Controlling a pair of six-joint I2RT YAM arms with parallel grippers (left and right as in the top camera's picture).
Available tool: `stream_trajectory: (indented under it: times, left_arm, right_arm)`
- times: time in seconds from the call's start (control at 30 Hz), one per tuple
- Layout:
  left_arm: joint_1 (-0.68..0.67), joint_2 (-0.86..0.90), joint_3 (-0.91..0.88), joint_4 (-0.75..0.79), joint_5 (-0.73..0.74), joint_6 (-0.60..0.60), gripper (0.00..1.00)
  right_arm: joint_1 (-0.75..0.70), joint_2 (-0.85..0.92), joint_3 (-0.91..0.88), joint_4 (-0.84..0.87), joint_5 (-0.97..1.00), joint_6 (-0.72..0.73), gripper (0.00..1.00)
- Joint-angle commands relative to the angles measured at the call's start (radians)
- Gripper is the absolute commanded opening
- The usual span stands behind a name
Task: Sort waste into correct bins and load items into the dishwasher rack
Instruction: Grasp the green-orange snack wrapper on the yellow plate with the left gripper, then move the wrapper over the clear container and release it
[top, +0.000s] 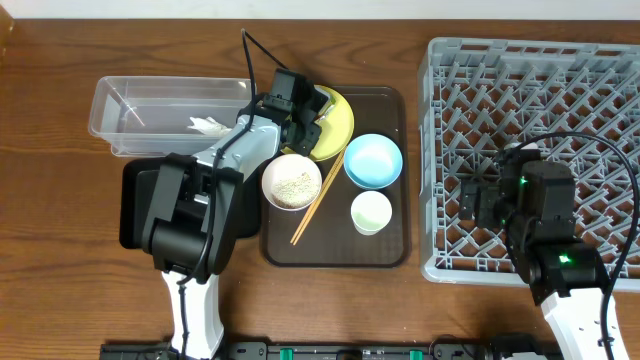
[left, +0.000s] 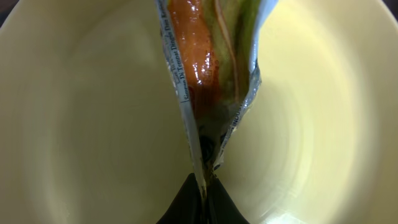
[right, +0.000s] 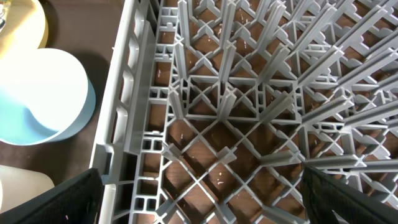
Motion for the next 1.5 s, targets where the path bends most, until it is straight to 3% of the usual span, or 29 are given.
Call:
stream_trajectory:
  times: [0.0, 0.17, 0.37, 0.57, 0.67, 0.77, 0.8, 0.83, 0.87, 1.0, 1.23, 1.47]
  left_arm:
    - [0.001, -0.080, 0.002, -0.012, -0.006, -0.081, 0.06]
    - [0.007, -0.219, 0.002, -0.023, -0.031, -0.203, 0.06]
    - [0.077, -0.342, 0.002, -0.113, -0.195, -0.558, 0.06]
    - [0.227, -0.362, 0.002, -0.212, -0.196, -0.941, 0.06]
    - [0.292, -0.357, -0.001, -0.241, -0.190, -1.065, 0.06]
    - [0.328, -0.355, -0.004, -0.238, -0.190, -1.073, 0.10]
    - [0.337, -0.355, -0.004, -0.238, -0.190, -1.073, 0.17]
    - [0.342, -0.355, -0.004, -0.238, -0.190, -1.073, 0.35]
    - [0.346, -0.355, -0.004, -0.239, -0.190, -1.072, 0.46]
    - [0.348, -0.356, -0.004, -0.239, -0.183, -1.028, 0.70]
    - [0.308, -0.373, -0.004, -0.248, -0.114, -0.834, 0.81]
    - [0.133, -0.423, -0.004, -0.319, -0.114, -0.569, 0.81]
  right_arm:
    - [0.012, -0.001, 0.021, -0.004, 0.000, 0.013, 0.99]
    - [0.012, -0.001, 0.021, -0.003, 0.000, 0.013, 0.99]
    - [0.012, -0.001, 0.021, -0.003, 0.000, 0.013, 0.99]
    - [0.012, -0.001, 0.021, -0.003, 0.000, 0.013, 0.99]
    - [0.012, -0.001, 0.021, -0.003, 0.000, 0.013, 0.99]
    - [0.012, -0.001, 0.021, -0.003, 0.000, 0.013, 0.99]
    - [0.012, -0.001, 0.021, -0.003, 0.000, 0.013, 0.99]
    - [0.012, -0.001, 0.021, -0.003, 0.000, 0.013, 0.99]
    - [0.012, -0.001, 0.021, -0.003, 0.000, 0.013, 0.99]
    - [0.012, -0.001, 0.021, -0.003, 0.000, 0.013, 0.99]
    - [0.012, -0.001, 0.021, -0.003, 0.000, 0.013, 0.99]
    - [0.012, -0.001, 0.021, -0.003, -0.001, 0.013, 0.99]
